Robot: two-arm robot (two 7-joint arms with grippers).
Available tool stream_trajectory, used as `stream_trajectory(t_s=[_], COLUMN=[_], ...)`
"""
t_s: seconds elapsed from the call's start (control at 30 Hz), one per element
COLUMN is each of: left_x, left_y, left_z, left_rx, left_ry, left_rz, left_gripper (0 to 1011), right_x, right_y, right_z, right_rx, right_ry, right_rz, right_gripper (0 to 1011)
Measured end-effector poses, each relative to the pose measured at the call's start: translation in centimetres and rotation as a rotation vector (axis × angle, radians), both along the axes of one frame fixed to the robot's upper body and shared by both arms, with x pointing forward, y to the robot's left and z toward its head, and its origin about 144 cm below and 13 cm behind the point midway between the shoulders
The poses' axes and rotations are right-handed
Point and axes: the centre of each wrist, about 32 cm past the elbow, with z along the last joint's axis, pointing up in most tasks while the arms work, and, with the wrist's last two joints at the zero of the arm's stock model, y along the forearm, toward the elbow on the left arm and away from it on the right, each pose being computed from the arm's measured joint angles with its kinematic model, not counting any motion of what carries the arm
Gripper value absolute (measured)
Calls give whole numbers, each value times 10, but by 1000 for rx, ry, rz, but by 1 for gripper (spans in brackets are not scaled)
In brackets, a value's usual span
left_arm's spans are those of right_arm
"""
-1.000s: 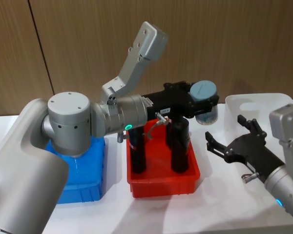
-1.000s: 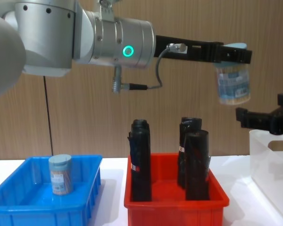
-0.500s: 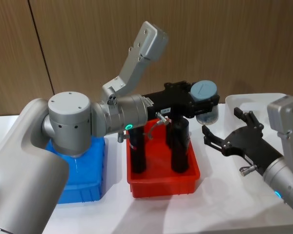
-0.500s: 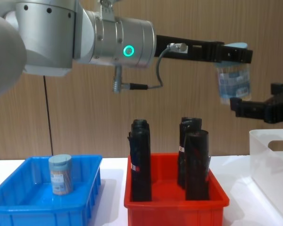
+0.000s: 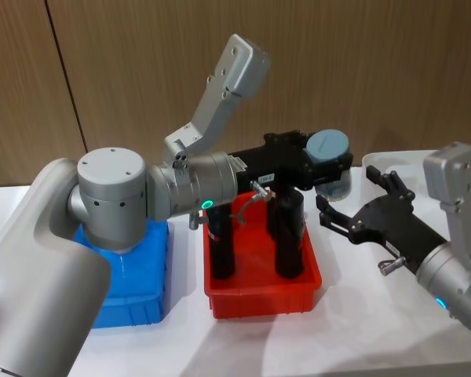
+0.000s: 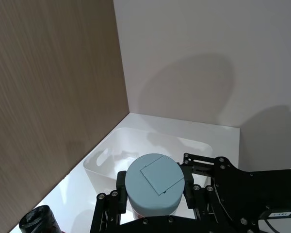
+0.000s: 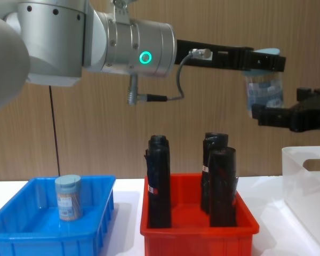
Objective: Pick the cotton swabs from the blue box and place them into the white box.
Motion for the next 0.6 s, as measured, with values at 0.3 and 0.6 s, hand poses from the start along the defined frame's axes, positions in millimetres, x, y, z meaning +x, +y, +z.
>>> stream_trajectory(t_s=[0.3,0.6], left_x=[0,0], left_y=[0,0], left_z=[0,0], left_rx=[0,0], left_ry=[0,0], left_rz=[0,0], left_gripper=[665,665], right_x=[5,11], right_y=[2,4], right_z=[2,4], right_rx=[0,1], right_ry=[1,0], right_rz=[14,27], right_gripper=[1001,1002])
